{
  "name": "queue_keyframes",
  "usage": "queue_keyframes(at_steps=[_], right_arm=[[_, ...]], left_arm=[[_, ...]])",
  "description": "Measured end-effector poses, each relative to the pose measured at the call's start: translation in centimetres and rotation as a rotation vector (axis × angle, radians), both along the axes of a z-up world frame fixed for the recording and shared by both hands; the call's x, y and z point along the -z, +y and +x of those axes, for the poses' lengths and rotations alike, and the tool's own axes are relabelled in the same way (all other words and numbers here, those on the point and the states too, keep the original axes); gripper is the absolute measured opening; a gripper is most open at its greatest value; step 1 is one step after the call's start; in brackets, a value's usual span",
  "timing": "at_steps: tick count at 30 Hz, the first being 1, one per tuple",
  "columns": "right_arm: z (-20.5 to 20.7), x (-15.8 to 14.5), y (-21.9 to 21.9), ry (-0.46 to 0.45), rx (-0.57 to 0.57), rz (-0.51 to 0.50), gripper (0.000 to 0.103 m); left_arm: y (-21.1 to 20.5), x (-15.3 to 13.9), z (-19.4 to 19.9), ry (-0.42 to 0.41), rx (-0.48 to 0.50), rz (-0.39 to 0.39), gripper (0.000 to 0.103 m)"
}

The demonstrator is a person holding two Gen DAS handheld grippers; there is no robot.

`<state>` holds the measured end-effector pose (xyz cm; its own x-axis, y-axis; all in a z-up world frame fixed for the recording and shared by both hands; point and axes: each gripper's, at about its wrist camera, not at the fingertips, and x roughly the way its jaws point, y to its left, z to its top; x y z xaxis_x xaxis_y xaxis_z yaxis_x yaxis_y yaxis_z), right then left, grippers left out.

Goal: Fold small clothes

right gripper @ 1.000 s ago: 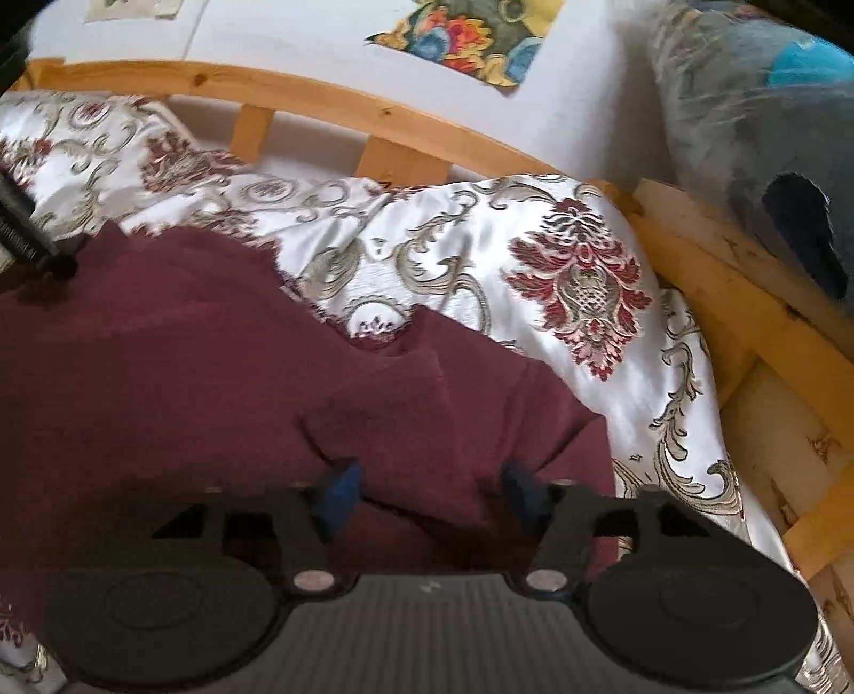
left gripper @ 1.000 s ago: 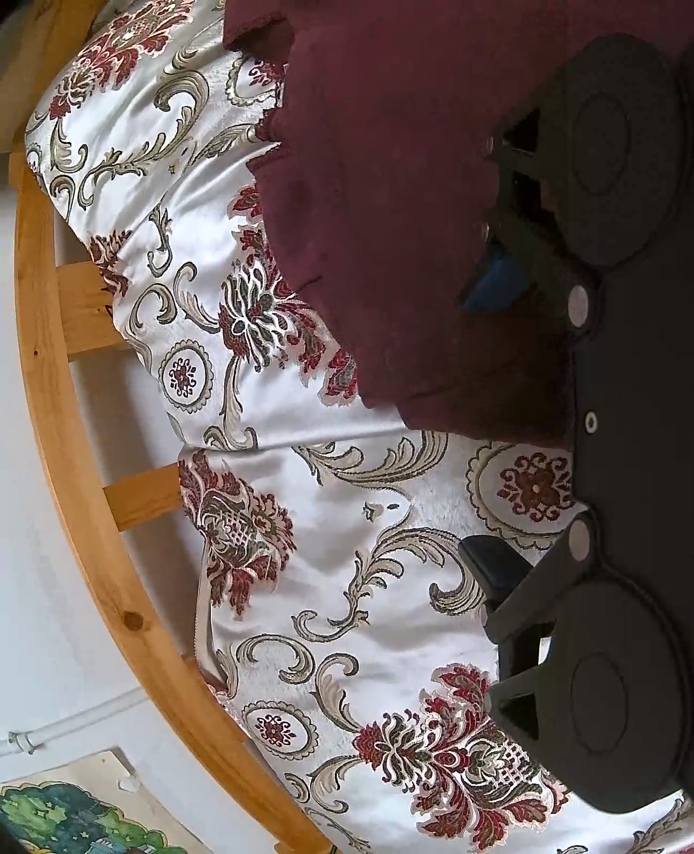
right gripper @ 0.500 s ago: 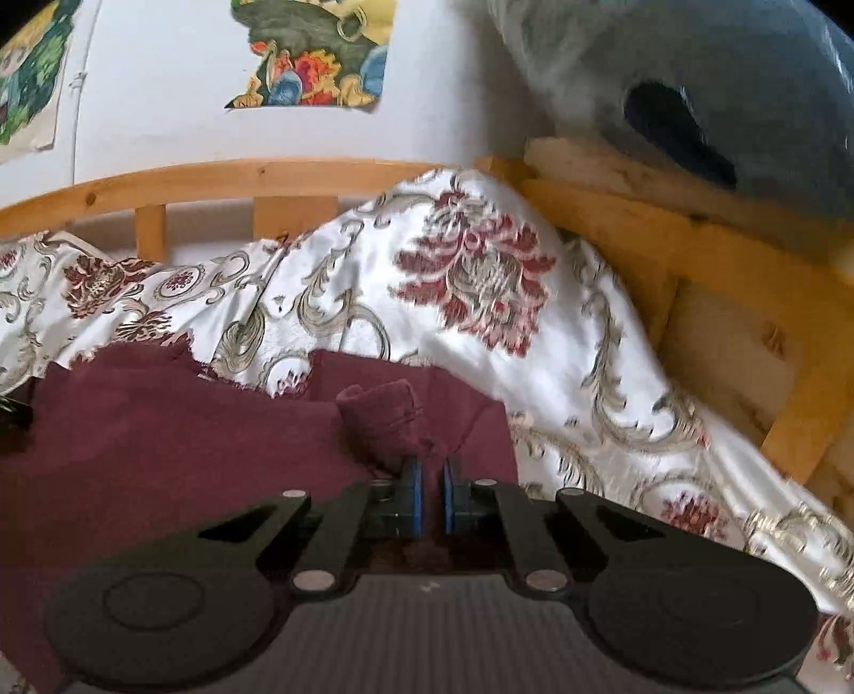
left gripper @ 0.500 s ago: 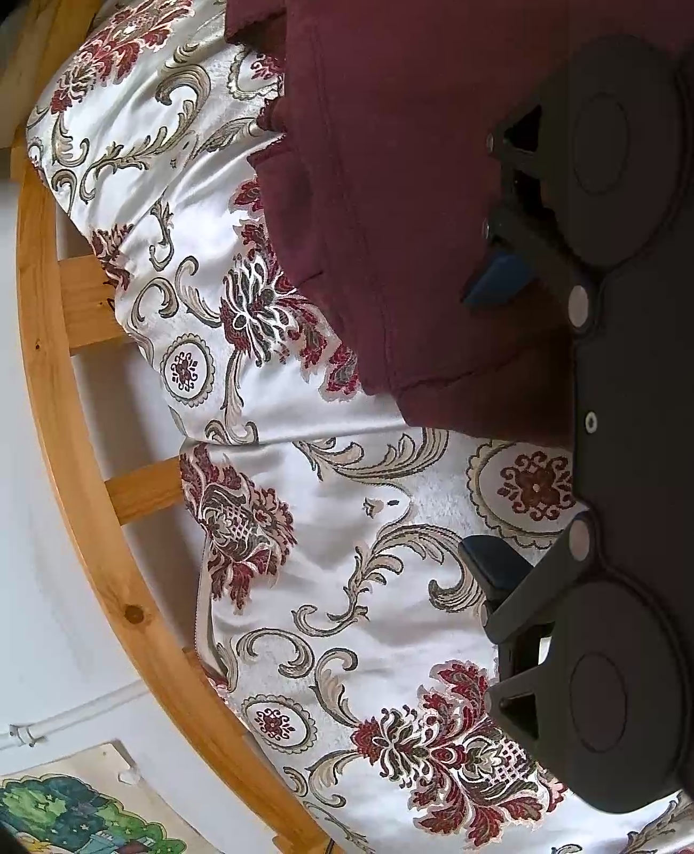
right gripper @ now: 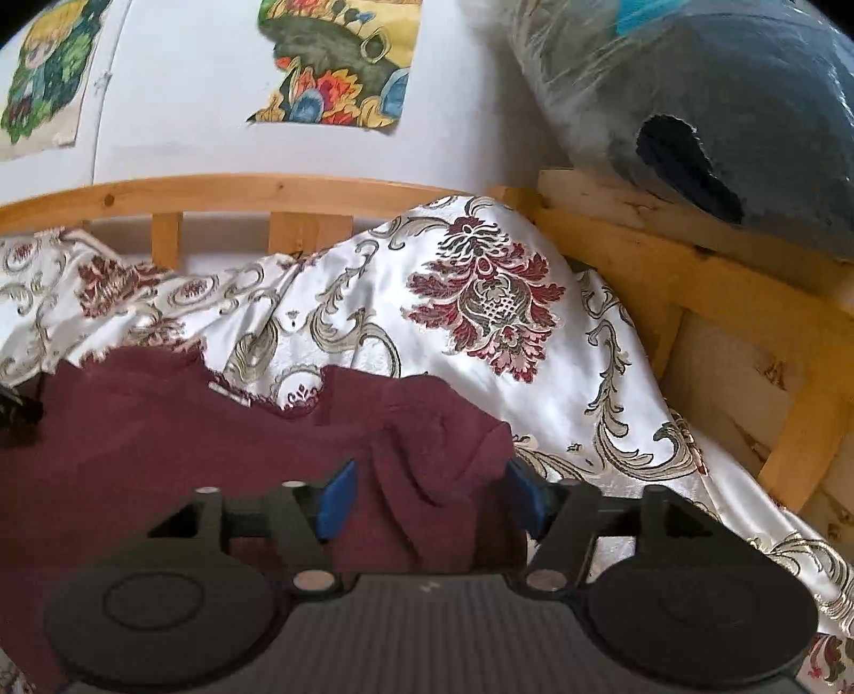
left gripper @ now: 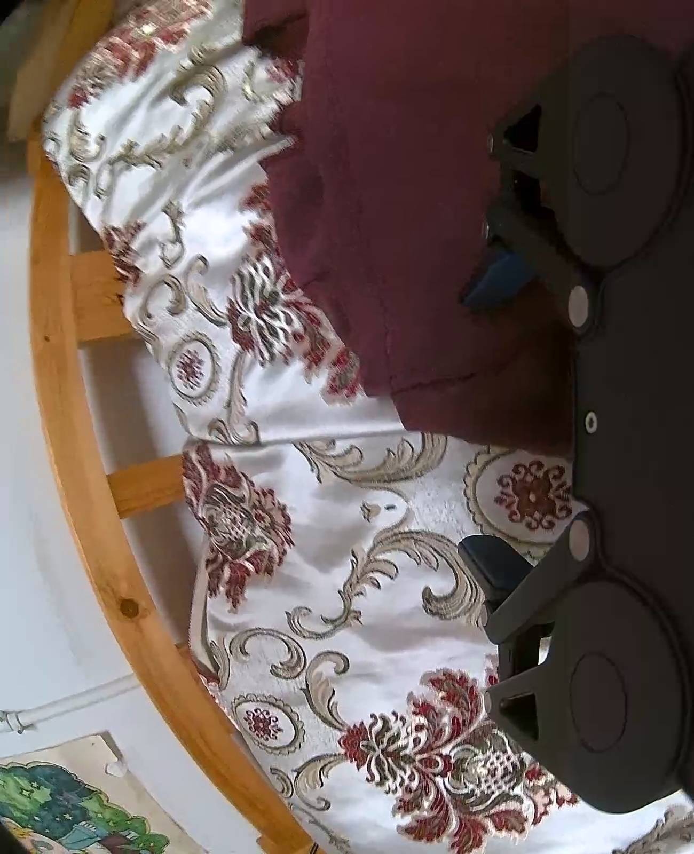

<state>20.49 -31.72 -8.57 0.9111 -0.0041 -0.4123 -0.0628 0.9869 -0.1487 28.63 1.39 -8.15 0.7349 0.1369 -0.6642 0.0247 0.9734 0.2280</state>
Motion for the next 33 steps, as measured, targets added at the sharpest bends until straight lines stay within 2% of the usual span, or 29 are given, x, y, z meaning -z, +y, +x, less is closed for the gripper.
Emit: queue_keyframes(at_steps=[2, 4, 7, 9, 11, 12, 14, 16, 19, 24, 29, 30, 32, 33], right_arm=[[0.2, 0.2, 0.2, 0.0, 0.024, -0.034, 0.087], [0.3, 0.4, 0.3, -0.009, 0.059, -0.075, 0.093], [0.5, 0.8, 0.1, -0.028, 0.126, -0.123, 0.1], [0.9, 1.0, -0.5, -0.033, 0.167, -0.12, 0.1], [1.3, 1.0, -1.3, -0.037, 0.206, -0.096, 0.1], [1.4, 1.0, -1.7, -0.039, 0.223, -0.081, 0.1], [1.5, 1.0, -2.3, -0.047, 0.242, -0.054, 0.102], [1.5, 0.8, -2.8, -0.05, 0.238, -0.026, 0.102], [1.1, 0.6, -2.6, -0.066, 0.228, -0.036, 0.103], [0.9, 0.5, -1.5, -0.072, 0.193, -0.058, 0.103], [1.2, 1.0, -0.7, -0.044, 0.181, -0.093, 0.103], [1.3, 1.2, -0.6, -0.033, 0.184, -0.107, 0.103], [1.6, 1.7, -0.5, -0.015, 0.196, -0.133, 0.103], [1.6, 1.8, -0.5, -0.015, 0.202, -0.132, 0.103]], left_arm=[[0.0, -0.2, -0.3, -0.008, 0.02, -0.035, 0.092], [0.0, -0.2, -0.6, -0.003, 0.046, -0.074, 0.089], [-0.3, 0.2, -0.6, 0.03, 0.069, -0.106, 0.08], [-0.5, 0.5, -0.4, 0.057, 0.075, -0.112, 0.065], [-0.7, 0.8, -0.3, 0.075, 0.075, -0.1, 0.042], [-0.7, 0.9, -0.2, 0.08, 0.08, -0.099, 0.037], [-0.7, 0.8, -0.3, 0.082, 0.085, -0.103, 0.018], [-0.5, 0.6, -0.5, 0.067, 0.081, -0.11, 0.01], [-0.2, 0.2, -1.2, 0.035, 0.074, -0.119, 0.007], [0.1, -0.6, -2.6, -0.018, 0.063, -0.09, 0.007], [0.5, 0.1, -2.2, 0.012, 0.048, -0.082, 0.008], [0.5, 0.3, -2.1, 0.015, 0.046, -0.083, 0.009], [0.3, 0.3, -2.1, 0.022, 0.045, -0.082, 0.022], [0.2, 0.2, -2.2, 0.023, 0.04, -0.083, 0.024]])
